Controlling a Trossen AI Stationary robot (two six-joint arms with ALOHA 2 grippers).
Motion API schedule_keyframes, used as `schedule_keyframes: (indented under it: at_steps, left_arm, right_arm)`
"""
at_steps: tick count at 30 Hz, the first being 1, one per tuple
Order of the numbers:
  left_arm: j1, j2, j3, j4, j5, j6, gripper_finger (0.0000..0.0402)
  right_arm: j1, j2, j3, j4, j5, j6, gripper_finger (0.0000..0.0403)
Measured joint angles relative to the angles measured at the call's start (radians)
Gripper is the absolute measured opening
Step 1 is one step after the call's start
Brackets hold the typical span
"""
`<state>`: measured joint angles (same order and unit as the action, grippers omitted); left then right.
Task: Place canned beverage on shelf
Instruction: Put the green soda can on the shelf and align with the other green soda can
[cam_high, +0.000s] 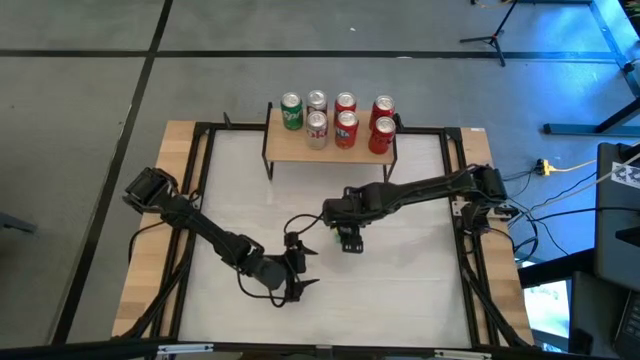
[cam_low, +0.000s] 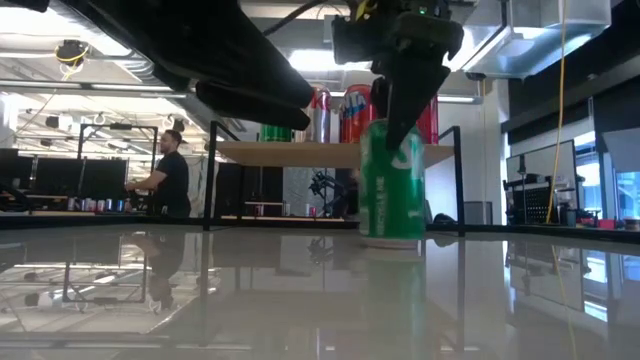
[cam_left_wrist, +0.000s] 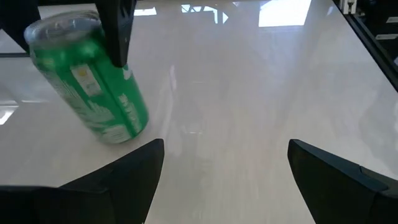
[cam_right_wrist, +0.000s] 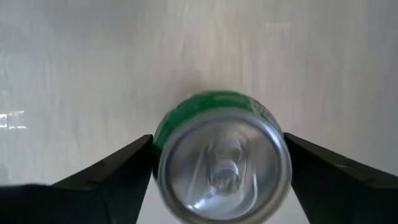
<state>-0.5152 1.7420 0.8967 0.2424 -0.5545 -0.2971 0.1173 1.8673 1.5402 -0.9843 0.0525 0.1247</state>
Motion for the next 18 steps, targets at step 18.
schedule_keyframes:
  at_steps: [18]
  left_arm:
    - [0.001,0.000,0.000,0.004,-0.013,0.007,0.0332]
  right_arm:
    - [0.091,-0.131,0.094,-0.210,0.083,0.075,0.0380]
